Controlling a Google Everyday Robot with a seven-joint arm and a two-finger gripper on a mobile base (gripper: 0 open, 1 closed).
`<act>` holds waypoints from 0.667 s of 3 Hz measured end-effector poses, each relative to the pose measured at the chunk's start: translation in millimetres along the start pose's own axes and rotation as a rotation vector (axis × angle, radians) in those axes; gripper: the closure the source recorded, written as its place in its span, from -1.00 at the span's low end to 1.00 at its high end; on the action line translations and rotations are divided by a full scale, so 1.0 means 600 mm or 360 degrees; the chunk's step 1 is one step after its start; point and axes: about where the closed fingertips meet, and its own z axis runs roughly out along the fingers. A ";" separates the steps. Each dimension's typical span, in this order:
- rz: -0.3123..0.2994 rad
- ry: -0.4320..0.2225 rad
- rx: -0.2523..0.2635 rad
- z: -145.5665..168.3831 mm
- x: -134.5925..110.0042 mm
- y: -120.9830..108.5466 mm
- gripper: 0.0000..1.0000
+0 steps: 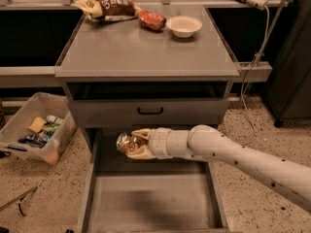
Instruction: Place orange can into middle drawer
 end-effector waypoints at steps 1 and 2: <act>0.0102 0.0072 0.0015 -0.005 0.096 0.052 1.00; 0.0246 0.0235 0.0066 -0.032 0.231 0.121 1.00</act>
Offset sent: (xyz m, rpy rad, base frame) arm -0.0721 -0.1430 -0.2336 -0.1387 0.2378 -0.3089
